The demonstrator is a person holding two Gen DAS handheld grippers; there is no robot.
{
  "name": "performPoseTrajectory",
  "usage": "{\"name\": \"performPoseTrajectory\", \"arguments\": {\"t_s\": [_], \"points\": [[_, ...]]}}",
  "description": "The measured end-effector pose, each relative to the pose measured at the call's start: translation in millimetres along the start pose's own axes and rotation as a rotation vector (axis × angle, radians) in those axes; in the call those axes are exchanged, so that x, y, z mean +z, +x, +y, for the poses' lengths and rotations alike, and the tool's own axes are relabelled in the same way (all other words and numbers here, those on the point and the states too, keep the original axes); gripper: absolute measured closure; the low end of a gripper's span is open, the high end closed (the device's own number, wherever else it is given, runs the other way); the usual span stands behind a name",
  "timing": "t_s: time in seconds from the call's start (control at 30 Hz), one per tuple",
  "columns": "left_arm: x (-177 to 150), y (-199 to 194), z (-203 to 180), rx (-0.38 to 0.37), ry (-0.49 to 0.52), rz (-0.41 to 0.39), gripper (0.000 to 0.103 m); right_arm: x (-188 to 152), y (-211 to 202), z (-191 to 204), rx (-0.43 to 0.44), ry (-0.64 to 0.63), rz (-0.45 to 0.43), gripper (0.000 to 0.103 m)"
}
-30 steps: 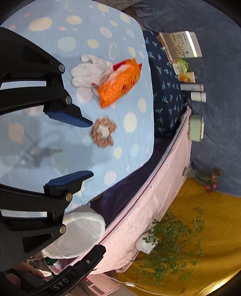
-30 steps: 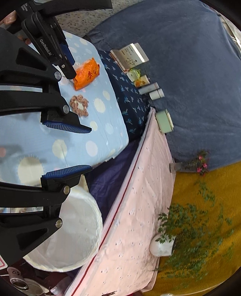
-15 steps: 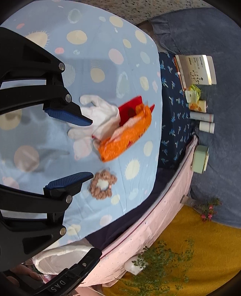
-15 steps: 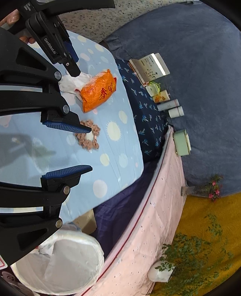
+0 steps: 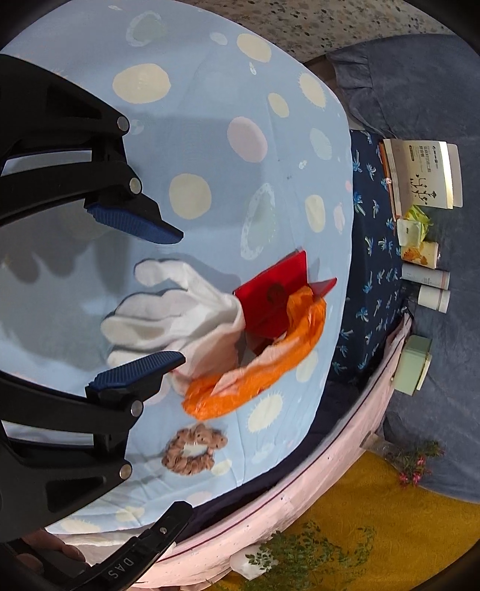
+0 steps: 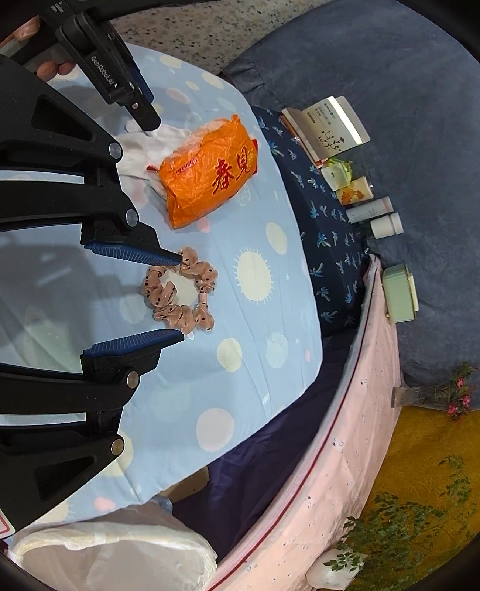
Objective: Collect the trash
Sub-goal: 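Move both tools back over the bed toward the scrunchie and white glove, then grasp the pinkish-brown scrunchie with the right gripper while the left grasps the white glove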
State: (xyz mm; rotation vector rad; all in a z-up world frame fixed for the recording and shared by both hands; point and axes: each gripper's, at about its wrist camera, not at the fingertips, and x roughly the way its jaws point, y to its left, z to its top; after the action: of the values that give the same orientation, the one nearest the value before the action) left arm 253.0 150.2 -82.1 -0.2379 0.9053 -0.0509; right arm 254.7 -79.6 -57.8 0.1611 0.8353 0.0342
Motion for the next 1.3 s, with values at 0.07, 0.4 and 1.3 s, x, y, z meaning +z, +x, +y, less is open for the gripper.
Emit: {"name": "performPoseTrajectory", "arguments": {"t_s": [0.07, 0.4, 1.3], "points": [[1, 8, 2, 0.005, 0.003, 0.008, 0.046, 1, 10, 0, -0.006, 0.000, 0.011, 0.067], [2, 34, 2, 0.017, 0.034, 0.012, 0.047, 3, 56, -9, -0.034, 0.021, 0.063, 0.067], [-19, 23, -6, -0.008, 0.066, -0.026, 0.098, -17, 46, -7, -0.030, -0.027, 0.065, 0.089]]}}
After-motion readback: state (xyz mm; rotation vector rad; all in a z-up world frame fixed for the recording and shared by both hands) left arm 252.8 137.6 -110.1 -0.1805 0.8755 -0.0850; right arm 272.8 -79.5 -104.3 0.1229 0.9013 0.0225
